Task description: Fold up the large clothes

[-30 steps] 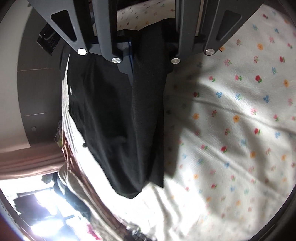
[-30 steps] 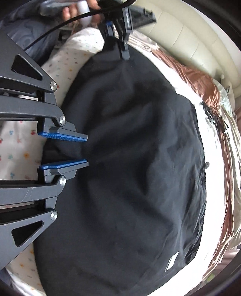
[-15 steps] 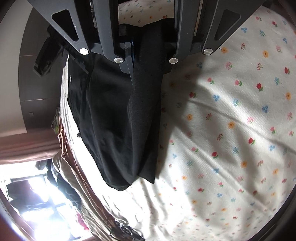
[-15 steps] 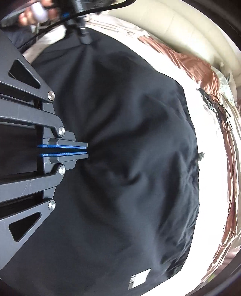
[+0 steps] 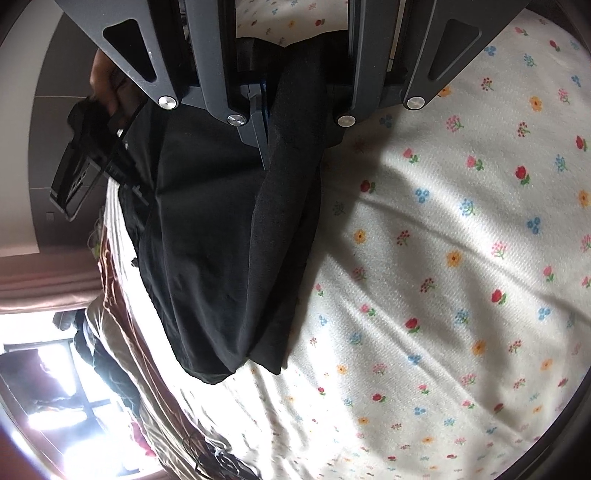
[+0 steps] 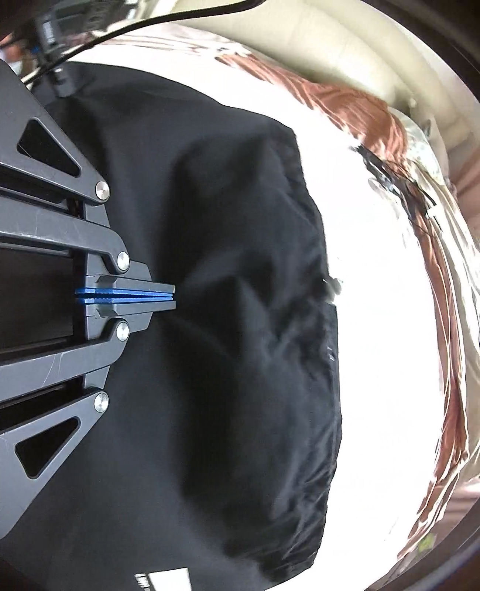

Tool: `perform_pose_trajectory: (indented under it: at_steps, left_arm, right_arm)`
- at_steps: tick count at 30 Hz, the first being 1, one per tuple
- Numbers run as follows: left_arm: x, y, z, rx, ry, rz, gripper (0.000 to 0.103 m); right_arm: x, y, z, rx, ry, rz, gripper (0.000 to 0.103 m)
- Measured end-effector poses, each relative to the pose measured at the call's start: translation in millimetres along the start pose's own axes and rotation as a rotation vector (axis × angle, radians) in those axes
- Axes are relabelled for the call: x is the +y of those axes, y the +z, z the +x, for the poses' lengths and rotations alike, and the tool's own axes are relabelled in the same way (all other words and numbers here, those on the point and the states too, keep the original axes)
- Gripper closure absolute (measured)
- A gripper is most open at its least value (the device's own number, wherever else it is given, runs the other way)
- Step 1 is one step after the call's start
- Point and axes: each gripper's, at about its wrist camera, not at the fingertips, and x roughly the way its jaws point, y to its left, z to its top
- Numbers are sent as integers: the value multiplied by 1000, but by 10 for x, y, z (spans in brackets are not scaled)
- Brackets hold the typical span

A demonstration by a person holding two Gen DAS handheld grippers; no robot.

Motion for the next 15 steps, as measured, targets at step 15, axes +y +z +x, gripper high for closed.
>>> perform_pose_trajectory:
  at_steps: [15]
  left_arm:
    - [-29,40,4,-1,-2,7,87]
  right_arm:
    - [-162,144,-325,-63,72,38,76]
